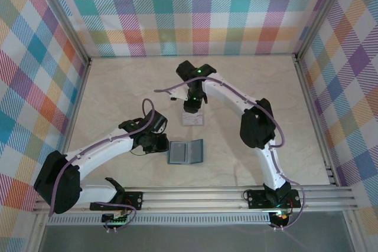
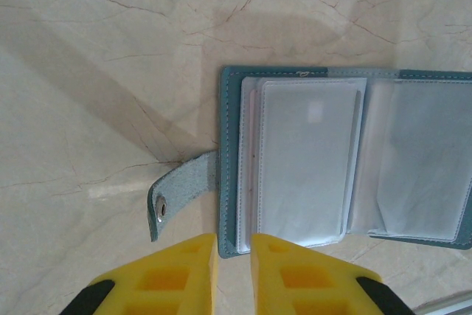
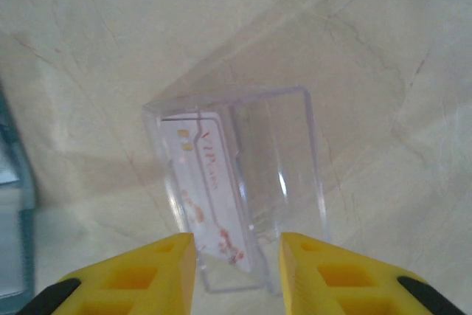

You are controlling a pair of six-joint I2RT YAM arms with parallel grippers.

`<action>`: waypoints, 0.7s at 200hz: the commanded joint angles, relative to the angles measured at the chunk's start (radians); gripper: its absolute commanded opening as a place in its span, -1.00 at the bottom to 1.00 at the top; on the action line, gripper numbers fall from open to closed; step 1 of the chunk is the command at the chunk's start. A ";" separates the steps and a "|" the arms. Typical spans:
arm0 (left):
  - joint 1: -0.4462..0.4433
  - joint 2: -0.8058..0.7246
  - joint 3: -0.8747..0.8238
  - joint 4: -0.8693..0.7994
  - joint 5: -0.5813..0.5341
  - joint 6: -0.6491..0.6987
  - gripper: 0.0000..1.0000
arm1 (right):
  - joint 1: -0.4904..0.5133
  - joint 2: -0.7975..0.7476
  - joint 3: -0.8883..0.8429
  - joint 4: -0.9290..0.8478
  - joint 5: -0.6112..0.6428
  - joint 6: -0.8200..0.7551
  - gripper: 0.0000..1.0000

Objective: Take the credit cards out of the card holder

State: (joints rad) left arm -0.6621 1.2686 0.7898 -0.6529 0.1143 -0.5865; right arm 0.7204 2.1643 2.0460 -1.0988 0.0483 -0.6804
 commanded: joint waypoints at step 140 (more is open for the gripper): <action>0.032 0.228 0.031 0.038 -0.045 0.064 -0.86 | 0.111 -0.518 -0.871 0.667 -0.422 1.455 -0.53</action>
State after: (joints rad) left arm -0.6437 1.4773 0.8165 -0.6220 0.0978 -0.5514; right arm 0.7738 1.6295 1.1965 -0.5091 -0.3008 0.5934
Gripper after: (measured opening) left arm 0.075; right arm 0.235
